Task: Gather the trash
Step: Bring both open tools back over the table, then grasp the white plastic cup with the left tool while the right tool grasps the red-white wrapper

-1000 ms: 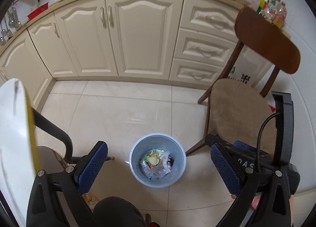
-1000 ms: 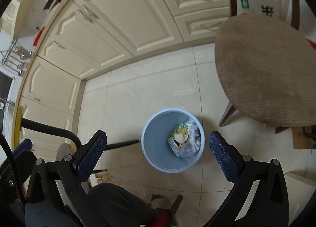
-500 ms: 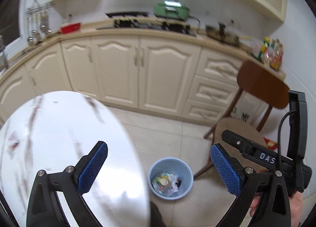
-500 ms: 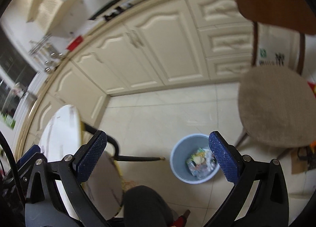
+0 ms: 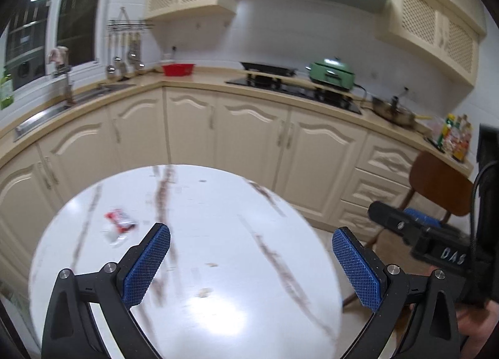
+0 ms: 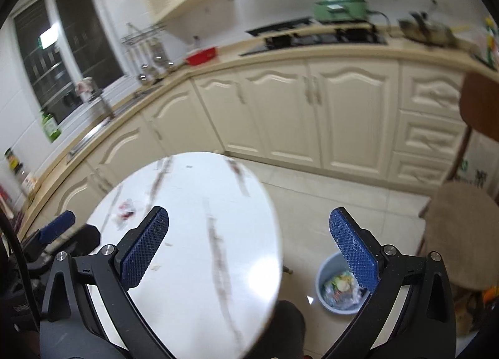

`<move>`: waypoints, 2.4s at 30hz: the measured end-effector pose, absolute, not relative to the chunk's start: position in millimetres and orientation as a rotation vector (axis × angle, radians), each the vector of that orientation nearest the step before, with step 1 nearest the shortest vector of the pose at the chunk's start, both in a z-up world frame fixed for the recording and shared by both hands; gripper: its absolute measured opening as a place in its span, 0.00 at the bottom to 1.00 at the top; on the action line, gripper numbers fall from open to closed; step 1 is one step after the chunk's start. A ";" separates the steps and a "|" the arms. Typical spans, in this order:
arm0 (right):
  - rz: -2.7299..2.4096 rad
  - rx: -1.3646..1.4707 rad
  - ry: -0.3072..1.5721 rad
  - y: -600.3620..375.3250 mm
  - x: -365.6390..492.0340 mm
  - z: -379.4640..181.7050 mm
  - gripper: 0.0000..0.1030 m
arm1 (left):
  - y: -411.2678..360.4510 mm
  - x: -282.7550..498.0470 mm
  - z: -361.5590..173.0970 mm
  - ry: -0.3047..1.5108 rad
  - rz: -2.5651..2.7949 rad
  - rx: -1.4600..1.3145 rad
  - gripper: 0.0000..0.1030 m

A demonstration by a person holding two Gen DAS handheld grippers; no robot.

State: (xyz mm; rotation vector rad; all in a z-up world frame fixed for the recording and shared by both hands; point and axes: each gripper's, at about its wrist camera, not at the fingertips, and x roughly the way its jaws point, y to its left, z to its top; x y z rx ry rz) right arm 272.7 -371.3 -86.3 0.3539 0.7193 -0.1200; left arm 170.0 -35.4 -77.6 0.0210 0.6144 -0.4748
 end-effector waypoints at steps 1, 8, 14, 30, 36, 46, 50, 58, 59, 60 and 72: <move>-0.105 0.342 0.712 -358.9 276.1 -81.4 1.00 | -21.2 163.4 -76.0 0.602 -0.452 0.016 0.99; -0.005 0.212 0.681 -276.3 292.9 -57.9 1.00 | 64.2 126.1 -75.7 0.571 -0.288 -0.047 0.99; 0.099 0.085 0.673 -204.0 310.2 -52.6 1.00 | 101.0 109.9 -85.0 0.590 -0.184 -0.104 0.99; 0.212 -0.006 0.765 -153.0 359.8 -88.1 1.00 | 92.5 183.8 -106.8 0.712 -0.109 -0.157 0.99; 0.208 0.008 0.834 -171.4 386.8 -117.9 1.00 | 79.3 258.3 -131.6 0.791 -0.092 -0.128 0.99; 0.214 0.057 0.926 -192.0 437.4 -163.8 1.00 | 51.8 386.0 -171.2 0.926 -0.078 -0.102 0.99; 0.222 0.068 0.954 -192.3 454.6 -179.2 1.00 | 46.0 432.8 -183.1 0.954 -0.060 -0.098 0.99; 0.237 0.067 0.985 -187.1 478.0 -195.1 1.00 | 55.2 470.8 -198.2 0.940 -0.031 -0.082 0.98; 0.238 0.065 0.987 -185.8 479.4 -196.2 1.00 | 60.0 478.6 -199.1 0.939 -0.017 -0.083 0.98; 0.240 0.060 0.990 -183.7 482.0 -198.2 1.00 | 62.6 480.2 -200.3 0.939 -0.009 -0.086 0.98; 0.300 -0.023 1.038 -133.3 509.1 -222.6 1.00 | 59.9 496.6 -209.2 0.905 -0.040 -0.082 0.76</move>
